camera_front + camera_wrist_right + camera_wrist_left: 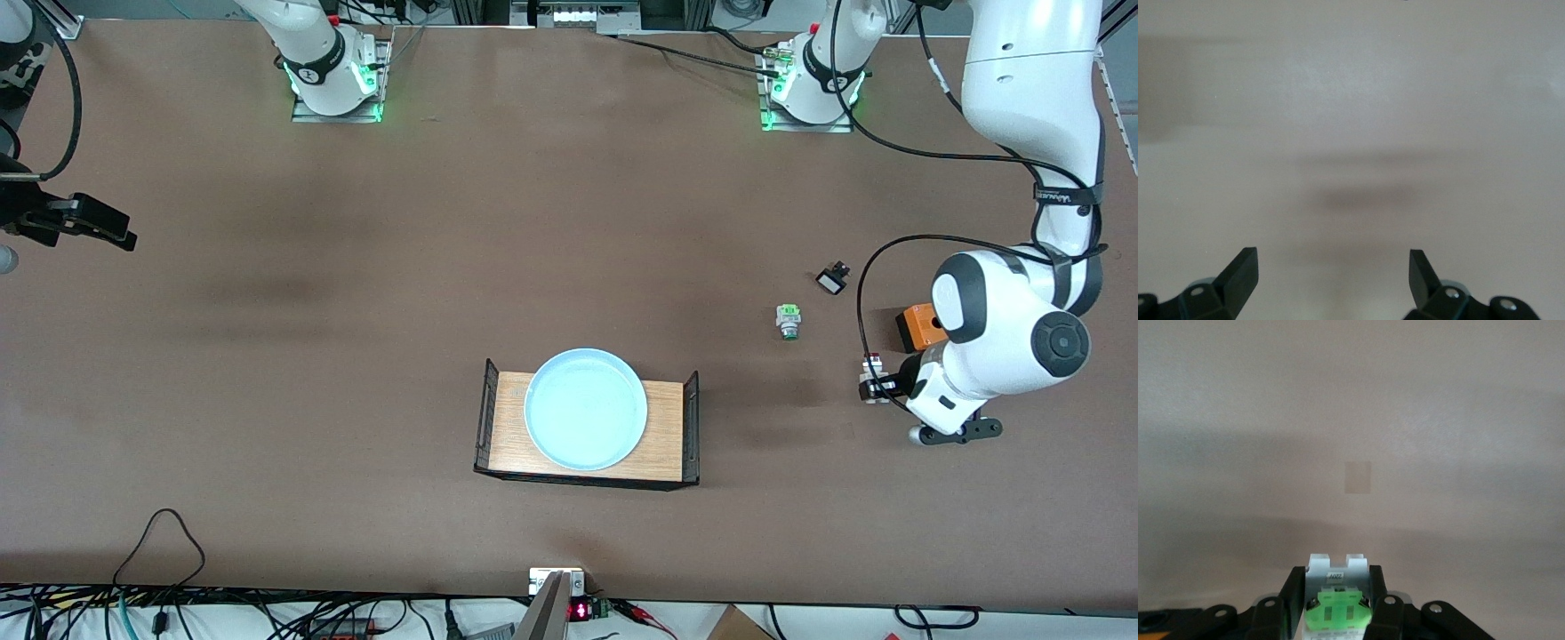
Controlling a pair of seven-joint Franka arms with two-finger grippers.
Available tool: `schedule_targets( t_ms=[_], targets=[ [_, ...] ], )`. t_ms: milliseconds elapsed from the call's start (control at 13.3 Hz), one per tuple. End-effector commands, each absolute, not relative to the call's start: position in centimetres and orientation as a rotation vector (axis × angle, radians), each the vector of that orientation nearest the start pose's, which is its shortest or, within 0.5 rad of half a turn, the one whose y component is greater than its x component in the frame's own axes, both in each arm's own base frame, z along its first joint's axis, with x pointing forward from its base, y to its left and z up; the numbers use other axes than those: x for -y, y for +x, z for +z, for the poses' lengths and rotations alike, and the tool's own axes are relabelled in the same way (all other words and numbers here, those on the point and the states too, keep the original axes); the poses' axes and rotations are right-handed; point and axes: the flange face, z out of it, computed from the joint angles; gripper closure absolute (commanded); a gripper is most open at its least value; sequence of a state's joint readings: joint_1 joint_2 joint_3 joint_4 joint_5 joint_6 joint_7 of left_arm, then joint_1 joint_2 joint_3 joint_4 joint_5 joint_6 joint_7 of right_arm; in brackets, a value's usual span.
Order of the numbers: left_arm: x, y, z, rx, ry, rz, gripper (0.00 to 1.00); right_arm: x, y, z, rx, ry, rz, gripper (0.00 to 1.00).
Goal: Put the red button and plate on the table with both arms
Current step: 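Lower the button onto the table and open the left gripper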
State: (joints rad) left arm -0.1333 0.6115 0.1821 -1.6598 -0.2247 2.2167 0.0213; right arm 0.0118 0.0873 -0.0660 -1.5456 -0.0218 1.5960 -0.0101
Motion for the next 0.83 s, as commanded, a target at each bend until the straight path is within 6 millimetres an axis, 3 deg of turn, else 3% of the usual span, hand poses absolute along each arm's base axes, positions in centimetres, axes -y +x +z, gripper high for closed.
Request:
schedule_targets(
  t_ms=[0,301,752],
  targets=[
    [-1.5,66.8,23.5,0.153,-3.225,0.034,0.99,3.0,57.9,59.3,-0.058,-3.149,0.073,0.00],
    [-2.0,66.7,20.7,0.163,-3.212,0.051,0.99,2.5,57.8,59.0,-0.048,-3.146,0.099,0.00],
    [-2.0,66.5,18.5,0.130,-3.224,0.051,0.92,1.6,57.5,58.8,-0.048,-3.095,0.138,0.00]
  ],
)
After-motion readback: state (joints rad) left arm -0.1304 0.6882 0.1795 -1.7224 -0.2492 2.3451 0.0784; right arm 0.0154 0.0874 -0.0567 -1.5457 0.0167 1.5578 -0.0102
